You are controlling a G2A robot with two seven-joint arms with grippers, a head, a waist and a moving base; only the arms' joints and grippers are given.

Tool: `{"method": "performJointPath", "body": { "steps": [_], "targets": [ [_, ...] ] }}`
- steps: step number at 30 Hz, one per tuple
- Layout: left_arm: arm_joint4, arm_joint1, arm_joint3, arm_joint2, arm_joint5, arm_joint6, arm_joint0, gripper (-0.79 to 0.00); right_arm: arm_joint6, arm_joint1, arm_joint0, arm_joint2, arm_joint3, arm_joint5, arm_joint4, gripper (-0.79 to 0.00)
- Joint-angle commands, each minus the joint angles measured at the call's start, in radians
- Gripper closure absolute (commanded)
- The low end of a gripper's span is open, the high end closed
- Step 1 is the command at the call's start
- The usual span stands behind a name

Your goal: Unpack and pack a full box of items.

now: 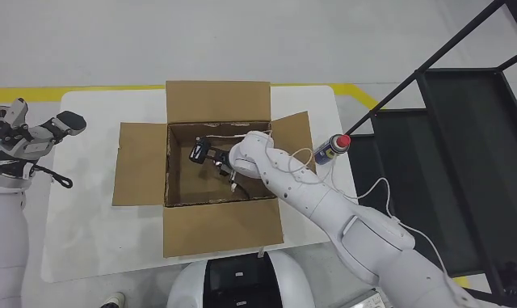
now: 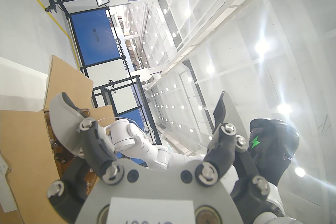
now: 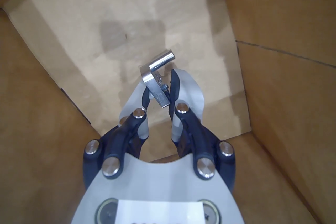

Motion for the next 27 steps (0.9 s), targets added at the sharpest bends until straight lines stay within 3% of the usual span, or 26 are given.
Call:
{"method": "performJointPath", "body": {
  "steps": [1, 10, 27],
  "targets": [
    [0.0, 0.0, 0.0, 0.0, 0.0, 0.0, 0.0, -0.785, 0.017, 0.014, -0.029, 0.022, -0.061, 0.016, -0.014, 0.0],
    [0.0, 0.0, 0.0, 0.0, 0.0, 0.0, 0.0, -0.785, 0.024, 0.084, -0.191, 0.155, -0.323, 0.041, -0.088, 0.0],
    [0.0, 0.0, 0.0, 0.0, 0.0, 0.0, 0.0, -0.785, 0.024, 0.084, -0.191, 0.155, -0.323, 0.041, -0.088, 0.0]
  ]
}}
